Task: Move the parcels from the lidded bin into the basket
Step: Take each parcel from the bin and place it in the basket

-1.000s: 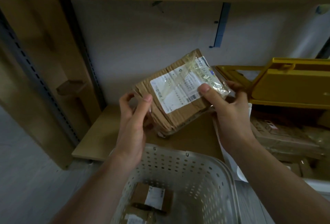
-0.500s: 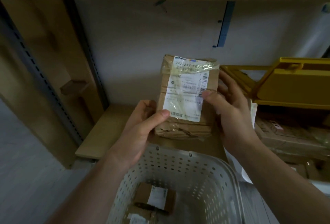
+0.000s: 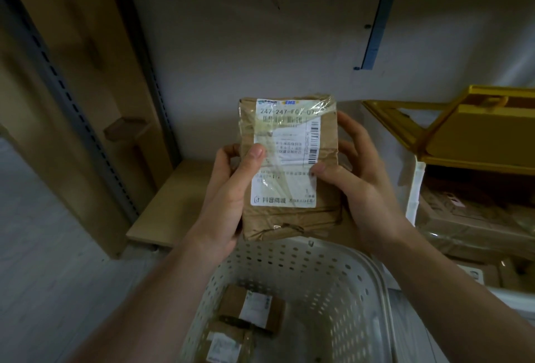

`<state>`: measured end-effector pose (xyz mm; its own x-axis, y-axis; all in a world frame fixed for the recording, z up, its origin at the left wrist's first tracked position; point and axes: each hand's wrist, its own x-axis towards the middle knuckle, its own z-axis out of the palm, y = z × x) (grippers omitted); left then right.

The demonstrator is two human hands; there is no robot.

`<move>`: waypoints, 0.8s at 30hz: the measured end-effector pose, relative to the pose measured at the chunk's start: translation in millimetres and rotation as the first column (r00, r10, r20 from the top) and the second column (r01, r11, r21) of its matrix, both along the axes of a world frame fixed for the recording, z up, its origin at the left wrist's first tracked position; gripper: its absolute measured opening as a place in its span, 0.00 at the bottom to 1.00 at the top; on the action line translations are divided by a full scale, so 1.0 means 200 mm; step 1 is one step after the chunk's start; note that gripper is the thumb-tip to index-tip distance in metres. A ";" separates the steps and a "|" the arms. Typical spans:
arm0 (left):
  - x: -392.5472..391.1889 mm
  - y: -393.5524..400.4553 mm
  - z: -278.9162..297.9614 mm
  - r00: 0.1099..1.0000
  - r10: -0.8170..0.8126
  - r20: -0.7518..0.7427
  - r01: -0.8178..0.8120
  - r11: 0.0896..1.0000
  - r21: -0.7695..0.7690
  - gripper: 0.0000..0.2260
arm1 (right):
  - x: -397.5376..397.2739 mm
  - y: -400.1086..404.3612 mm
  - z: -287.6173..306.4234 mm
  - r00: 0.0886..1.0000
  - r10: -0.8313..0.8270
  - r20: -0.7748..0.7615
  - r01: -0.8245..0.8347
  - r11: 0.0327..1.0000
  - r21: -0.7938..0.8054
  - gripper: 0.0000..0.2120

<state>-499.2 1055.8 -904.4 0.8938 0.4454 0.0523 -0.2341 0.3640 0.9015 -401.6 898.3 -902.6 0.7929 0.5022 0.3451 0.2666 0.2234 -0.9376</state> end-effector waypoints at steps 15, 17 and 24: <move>-0.02 -0.02 -0.04 0.999 0.033 -0.020 -0.033 0.999 -0.003 0.29 | -0.03 -0.01 -0.03 0.999 0.001 -0.040 -0.003 0.999 -0.054 0.40; -0.03 -0.01 -0.05 0.998 0.054 -0.021 -0.054 0.999 0.004 0.28 | -0.03 -0.01 -0.03 1.000 0.005 -0.030 -0.007 0.997 -0.076 0.38; -0.07 0.02 -0.07 0.995 0.091 0.039 -0.095 0.990 0.107 0.24 | -0.08 -0.01 -0.04 1.000 0.023 0.019 -0.021 0.994 -0.107 0.34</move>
<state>-512.5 1059.5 -919.3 0.8456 0.5168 0.1341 -0.2933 0.2398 0.9255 -417.2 895.6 -910.0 0.7747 0.5543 0.3044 0.2821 0.1278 -0.9508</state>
